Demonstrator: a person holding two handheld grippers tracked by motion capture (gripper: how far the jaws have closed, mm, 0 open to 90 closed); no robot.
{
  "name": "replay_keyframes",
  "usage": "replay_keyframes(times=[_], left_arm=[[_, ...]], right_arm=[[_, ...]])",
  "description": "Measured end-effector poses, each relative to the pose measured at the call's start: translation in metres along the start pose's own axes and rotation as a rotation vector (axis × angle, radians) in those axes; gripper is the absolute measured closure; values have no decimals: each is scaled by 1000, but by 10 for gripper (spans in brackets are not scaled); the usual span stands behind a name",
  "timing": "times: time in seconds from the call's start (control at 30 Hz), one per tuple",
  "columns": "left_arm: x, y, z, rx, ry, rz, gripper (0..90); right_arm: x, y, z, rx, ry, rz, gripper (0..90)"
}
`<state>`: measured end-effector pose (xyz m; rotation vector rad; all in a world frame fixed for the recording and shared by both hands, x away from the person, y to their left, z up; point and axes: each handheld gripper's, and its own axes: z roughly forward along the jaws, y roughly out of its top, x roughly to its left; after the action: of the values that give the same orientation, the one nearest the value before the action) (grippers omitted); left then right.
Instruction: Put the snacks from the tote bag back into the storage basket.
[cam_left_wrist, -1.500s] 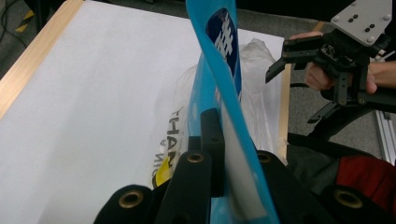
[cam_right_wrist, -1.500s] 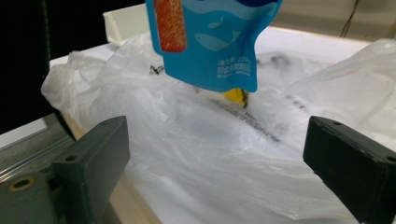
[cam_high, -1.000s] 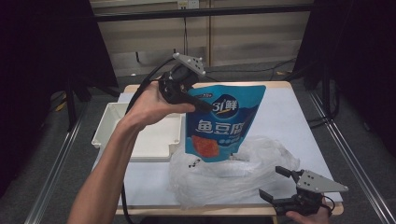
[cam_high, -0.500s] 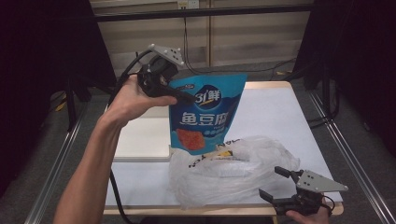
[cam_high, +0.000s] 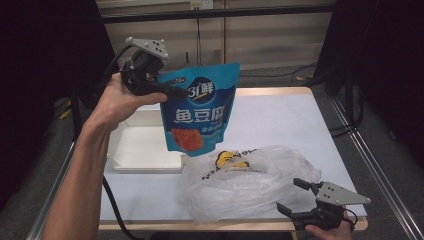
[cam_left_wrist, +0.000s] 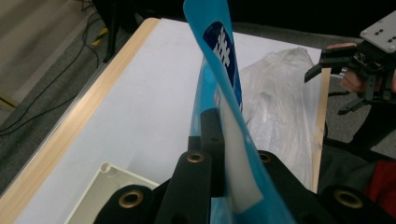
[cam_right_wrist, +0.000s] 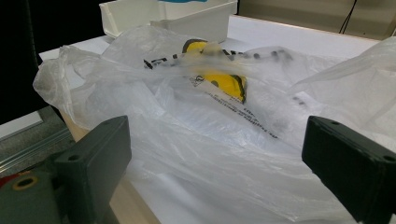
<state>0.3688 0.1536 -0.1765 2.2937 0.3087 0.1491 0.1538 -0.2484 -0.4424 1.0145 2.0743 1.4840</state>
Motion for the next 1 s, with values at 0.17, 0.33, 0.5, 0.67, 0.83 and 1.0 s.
replay_keyframes(times=[0.17, 0.33, 0.5, 0.67, 0.83, 1.0], left_arm=[[10, -10, -12, -9, 17, -24, 900], [20, -18, -21, -13, 39, -59, 900], [29, -24, -29, -6, 76, -85, 900], [37, -31, -37, -36, 102, -112, 900], [47, -38, -47, -40, 112, -140, 900], [54, -43, -53, -31, 140, -146, 900]], right_arm=[[0, 0, 0, 1, -5, 3, 84], [-1, 0, 0, 1, 0, 3, 84], [0, 0, 0, 6, 2, 13, 84], [0, 0, 1, 7, 4, 6, 84], [0, 0, 1, 10, 5, 10, 84], [0, 0, 2, 12, 7, 9, 85]])
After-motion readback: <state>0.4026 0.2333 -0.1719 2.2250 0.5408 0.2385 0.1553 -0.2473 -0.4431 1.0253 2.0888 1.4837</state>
